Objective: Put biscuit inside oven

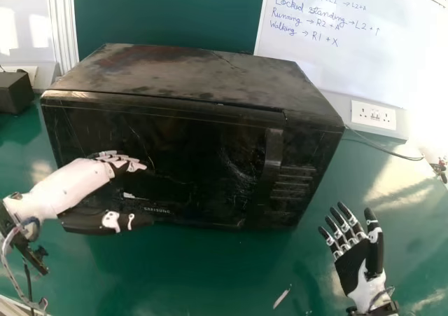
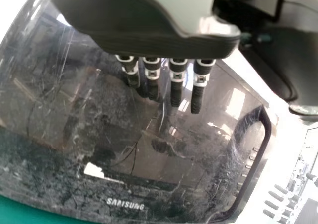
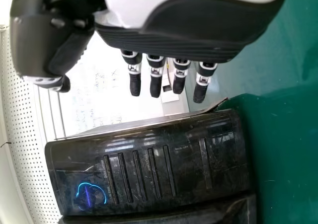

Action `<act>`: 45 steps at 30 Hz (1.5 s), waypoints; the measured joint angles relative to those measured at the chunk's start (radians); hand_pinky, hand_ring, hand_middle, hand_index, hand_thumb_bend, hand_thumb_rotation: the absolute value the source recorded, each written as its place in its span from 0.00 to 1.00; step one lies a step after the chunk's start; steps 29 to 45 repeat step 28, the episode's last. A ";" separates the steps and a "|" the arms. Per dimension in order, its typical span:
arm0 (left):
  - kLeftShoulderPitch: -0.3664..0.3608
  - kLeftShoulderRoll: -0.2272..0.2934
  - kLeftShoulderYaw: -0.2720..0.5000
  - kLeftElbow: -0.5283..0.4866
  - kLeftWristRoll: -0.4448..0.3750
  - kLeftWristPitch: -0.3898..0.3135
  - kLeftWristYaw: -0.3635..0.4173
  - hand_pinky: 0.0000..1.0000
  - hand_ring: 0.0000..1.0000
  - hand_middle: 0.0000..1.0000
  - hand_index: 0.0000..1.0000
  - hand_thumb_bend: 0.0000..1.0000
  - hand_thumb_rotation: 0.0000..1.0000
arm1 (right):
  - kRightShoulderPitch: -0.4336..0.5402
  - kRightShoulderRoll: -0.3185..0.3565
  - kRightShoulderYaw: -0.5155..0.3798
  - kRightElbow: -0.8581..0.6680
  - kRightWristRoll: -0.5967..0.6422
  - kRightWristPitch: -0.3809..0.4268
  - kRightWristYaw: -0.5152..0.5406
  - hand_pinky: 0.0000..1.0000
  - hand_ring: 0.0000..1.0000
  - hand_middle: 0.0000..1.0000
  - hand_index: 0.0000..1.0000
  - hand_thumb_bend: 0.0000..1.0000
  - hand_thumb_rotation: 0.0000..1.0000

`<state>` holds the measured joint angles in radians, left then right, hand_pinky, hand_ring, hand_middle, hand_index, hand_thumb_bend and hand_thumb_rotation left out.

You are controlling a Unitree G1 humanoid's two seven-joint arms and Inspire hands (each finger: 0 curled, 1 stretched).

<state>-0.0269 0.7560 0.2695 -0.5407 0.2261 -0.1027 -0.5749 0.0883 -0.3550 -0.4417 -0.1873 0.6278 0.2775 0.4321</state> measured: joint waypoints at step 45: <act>-0.147 0.004 -0.082 0.163 0.008 -0.058 0.014 1.00 0.98 0.96 0.90 0.92 0.79 | 0.013 0.001 0.000 -0.004 0.004 0.006 -0.009 0.97 1.00 1.00 0.98 0.69 1.00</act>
